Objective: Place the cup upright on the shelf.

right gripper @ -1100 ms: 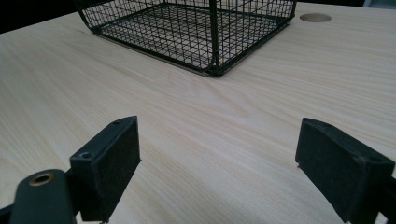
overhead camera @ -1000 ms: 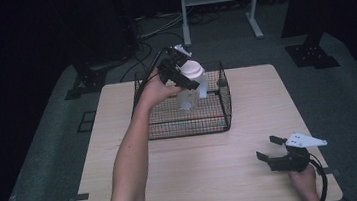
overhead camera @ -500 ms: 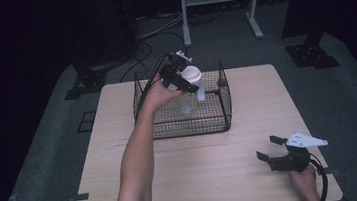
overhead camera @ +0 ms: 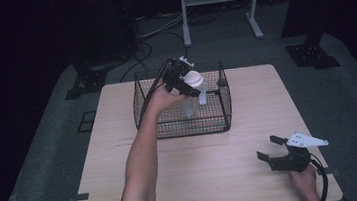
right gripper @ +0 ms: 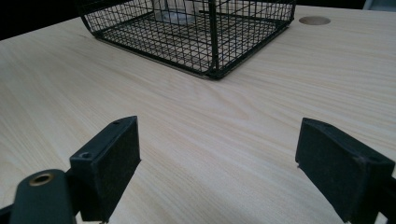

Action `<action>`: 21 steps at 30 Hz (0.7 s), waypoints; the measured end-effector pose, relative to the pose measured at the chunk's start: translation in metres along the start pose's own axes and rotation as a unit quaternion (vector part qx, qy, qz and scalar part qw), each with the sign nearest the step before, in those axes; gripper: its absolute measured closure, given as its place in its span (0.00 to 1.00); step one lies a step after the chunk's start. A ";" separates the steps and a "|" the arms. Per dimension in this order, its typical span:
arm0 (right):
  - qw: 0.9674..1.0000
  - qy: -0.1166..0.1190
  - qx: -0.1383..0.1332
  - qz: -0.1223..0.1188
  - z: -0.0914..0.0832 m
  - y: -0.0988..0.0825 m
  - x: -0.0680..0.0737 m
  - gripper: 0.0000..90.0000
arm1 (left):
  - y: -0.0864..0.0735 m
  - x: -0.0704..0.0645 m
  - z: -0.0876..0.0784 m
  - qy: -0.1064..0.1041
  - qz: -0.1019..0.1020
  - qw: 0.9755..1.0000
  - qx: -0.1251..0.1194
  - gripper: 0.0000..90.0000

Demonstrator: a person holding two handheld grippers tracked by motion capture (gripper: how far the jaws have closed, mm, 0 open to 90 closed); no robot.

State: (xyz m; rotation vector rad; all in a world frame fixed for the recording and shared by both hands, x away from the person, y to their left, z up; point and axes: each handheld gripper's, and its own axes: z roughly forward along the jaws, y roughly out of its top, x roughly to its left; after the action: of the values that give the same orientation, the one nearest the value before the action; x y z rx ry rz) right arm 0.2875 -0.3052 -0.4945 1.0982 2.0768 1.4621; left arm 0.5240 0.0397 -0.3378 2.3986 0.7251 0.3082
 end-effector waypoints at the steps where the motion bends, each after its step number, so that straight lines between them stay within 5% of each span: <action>1: 1.000 0.000 0.000 0.000 0.000 0.000 0.000 0.14 | -0.001 0.000 0.001 0.001 0.001 1.000 0.004 0.06; 21: 1.000 0.003 -0.013 0.007 -0.003 -0.001 -0.003 0.14 | -0.030 0.001 0.003 -0.003 -0.006 1.000 -0.010 0.06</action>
State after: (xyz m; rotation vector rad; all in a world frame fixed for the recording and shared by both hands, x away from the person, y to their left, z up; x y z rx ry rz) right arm 0.2873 -0.3092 -0.4945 1.1009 2.0527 1.4961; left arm 0.5136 0.0591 -0.3581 2.3739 0.7296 0.3030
